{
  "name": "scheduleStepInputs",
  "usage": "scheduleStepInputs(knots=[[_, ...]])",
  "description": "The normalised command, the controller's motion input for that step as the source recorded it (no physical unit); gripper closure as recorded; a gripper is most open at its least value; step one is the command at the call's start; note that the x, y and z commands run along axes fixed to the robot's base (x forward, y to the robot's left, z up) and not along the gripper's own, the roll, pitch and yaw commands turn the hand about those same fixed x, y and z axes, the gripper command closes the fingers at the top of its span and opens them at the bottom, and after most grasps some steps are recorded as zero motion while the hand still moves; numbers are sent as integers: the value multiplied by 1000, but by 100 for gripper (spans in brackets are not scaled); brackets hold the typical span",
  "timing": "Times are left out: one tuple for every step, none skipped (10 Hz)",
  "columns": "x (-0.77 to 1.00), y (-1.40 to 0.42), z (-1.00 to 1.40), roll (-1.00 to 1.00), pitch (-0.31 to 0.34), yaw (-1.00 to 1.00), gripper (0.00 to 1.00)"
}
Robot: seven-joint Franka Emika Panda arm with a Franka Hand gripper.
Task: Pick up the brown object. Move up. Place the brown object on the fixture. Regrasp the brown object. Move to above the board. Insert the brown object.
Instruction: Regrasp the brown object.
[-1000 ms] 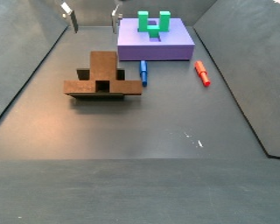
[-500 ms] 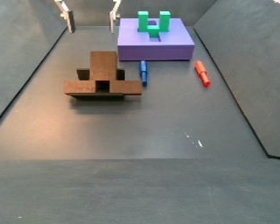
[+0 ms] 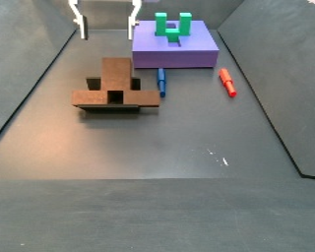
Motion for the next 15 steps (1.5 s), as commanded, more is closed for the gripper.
scheduleStepInputs(knots=[[0,-151,-226,757,0,383,0],[0,-131,-243,603,-11,431,0],[26,-57,-203,391,-23,469,0],[89,-11,-186,229,-29,463,0],[131,0,-109,83,0,400,0],[6,0,-57,-17,-14,249,0],[0,0,0,-9,0,0,0],[54,0,-146,0,0,0,0],[49,0,-366,0,-103,43,0],[77,0,-309,0,-89,37,0],[49,0,-220,0,-17,20,0],[60,0,-209,0,-6,20,0],[83,0,-206,0,0,26,0],[43,0,-211,0,0,20,0],[0,0,-234,0,-3,17,0]])
